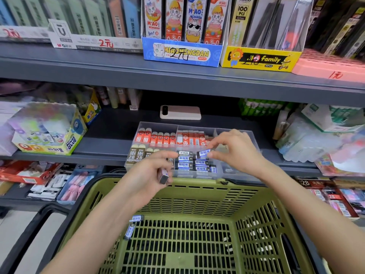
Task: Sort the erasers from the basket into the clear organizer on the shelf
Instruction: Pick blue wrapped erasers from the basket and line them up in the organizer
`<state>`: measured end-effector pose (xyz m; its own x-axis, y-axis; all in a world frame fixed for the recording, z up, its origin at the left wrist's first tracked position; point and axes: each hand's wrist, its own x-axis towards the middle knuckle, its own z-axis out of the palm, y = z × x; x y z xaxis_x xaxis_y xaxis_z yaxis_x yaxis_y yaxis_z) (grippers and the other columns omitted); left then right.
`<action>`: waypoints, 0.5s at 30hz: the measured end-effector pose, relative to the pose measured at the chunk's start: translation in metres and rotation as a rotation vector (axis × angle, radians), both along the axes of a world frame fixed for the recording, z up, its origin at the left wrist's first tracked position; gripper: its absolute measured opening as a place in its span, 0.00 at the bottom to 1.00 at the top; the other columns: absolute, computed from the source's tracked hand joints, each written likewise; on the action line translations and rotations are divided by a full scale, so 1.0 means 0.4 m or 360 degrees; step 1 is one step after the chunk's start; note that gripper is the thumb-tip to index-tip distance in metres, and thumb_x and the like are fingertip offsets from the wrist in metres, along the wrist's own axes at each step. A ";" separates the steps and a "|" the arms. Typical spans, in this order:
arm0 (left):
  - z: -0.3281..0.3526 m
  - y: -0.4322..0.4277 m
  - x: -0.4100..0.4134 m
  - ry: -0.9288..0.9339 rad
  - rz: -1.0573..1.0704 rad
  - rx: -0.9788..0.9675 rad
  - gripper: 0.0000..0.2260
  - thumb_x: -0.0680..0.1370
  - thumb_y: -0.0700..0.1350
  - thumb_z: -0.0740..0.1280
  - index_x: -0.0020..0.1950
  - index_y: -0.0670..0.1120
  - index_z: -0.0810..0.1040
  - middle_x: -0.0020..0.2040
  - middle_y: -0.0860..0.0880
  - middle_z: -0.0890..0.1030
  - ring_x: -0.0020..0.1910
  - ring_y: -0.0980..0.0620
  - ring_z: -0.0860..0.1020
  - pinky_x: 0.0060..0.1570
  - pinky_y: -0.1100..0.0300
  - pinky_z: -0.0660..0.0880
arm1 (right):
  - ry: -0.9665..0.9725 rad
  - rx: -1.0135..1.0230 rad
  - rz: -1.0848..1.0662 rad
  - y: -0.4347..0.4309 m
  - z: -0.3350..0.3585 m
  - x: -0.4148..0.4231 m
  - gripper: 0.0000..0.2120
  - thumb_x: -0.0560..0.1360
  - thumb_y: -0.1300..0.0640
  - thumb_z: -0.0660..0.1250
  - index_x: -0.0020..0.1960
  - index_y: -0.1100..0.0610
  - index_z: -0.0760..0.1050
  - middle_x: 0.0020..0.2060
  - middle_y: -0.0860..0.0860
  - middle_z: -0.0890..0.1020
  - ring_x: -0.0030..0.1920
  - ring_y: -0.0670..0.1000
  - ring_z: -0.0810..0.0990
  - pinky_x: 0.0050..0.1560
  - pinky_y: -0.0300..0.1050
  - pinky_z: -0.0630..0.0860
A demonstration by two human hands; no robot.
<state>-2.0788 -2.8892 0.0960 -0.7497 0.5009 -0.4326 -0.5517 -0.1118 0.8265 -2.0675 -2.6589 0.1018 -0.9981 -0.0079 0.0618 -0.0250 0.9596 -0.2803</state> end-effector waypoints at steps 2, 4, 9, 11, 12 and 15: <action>0.005 -0.013 -0.004 -0.0048 0.0008 0.0080 0.23 0.67 0.25 0.59 0.58 0.42 0.77 0.51 0.42 0.71 0.48 0.49 0.74 0.43 0.58 0.75 | -0.0039 0.0147 -0.0017 -0.009 -0.022 0.000 0.11 0.70 0.42 0.69 0.51 0.42 0.80 0.55 0.44 0.77 0.58 0.51 0.69 0.57 0.46 0.58; 0.008 -0.021 0.000 -0.0007 0.0010 0.0088 0.25 0.70 0.21 0.55 0.58 0.42 0.77 0.56 0.40 0.73 0.53 0.44 0.78 0.48 0.55 0.76 | -0.0051 0.0170 -0.0020 -0.021 -0.036 0.002 0.11 0.70 0.40 0.69 0.50 0.40 0.80 0.58 0.43 0.74 0.61 0.50 0.67 0.60 0.48 0.56; 0.002 -0.026 0.018 0.0314 0.0045 -0.0039 0.15 0.73 0.24 0.63 0.54 0.40 0.78 0.58 0.43 0.78 0.49 0.46 0.83 0.47 0.62 0.80 | -0.0028 0.0129 -0.0037 -0.036 -0.066 0.008 0.07 0.69 0.41 0.69 0.46 0.39 0.80 0.69 0.45 0.67 0.70 0.50 0.60 0.70 0.52 0.48; -0.003 -0.024 0.021 0.0488 0.0067 -0.0152 0.12 0.73 0.28 0.67 0.51 0.41 0.79 0.56 0.44 0.80 0.46 0.48 0.84 0.47 0.65 0.79 | -0.0075 0.0058 -0.0069 -0.034 -0.072 0.010 0.05 0.70 0.42 0.69 0.45 0.39 0.80 0.71 0.46 0.66 0.71 0.50 0.57 0.71 0.54 0.44; -0.006 -0.022 0.022 0.0602 0.0087 -0.0239 0.11 0.72 0.30 0.70 0.49 0.43 0.80 0.54 0.45 0.82 0.45 0.51 0.84 0.46 0.68 0.78 | -0.0091 0.0045 -0.0080 -0.033 -0.072 0.011 0.05 0.70 0.42 0.69 0.45 0.38 0.80 0.71 0.46 0.66 0.71 0.50 0.56 0.72 0.54 0.44; -0.014 -0.015 0.022 0.0863 0.0131 -0.0412 0.11 0.69 0.33 0.74 0.44 0.48 0.82 0.50 0.51 0.84 0.46 0.58 0.82 0.44 0.70 0.76 | 0.0059 -0.0002 -0.0092 -0.040 -0.066 0.021 0.07 0.73 0.43 0.66 0.48 0.41 0.81 0.69 0.45 0.69 0.70 0.50 0.60 0.72 0.52 0.45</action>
<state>-2.0699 -2.8952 0.0906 -0.9292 0.3613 -0.0782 -0.0423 0.1063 0.9934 -2.0593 -2.6748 0.0755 -0.9939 0.0500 0.0987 0.0204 0.9594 -0.2812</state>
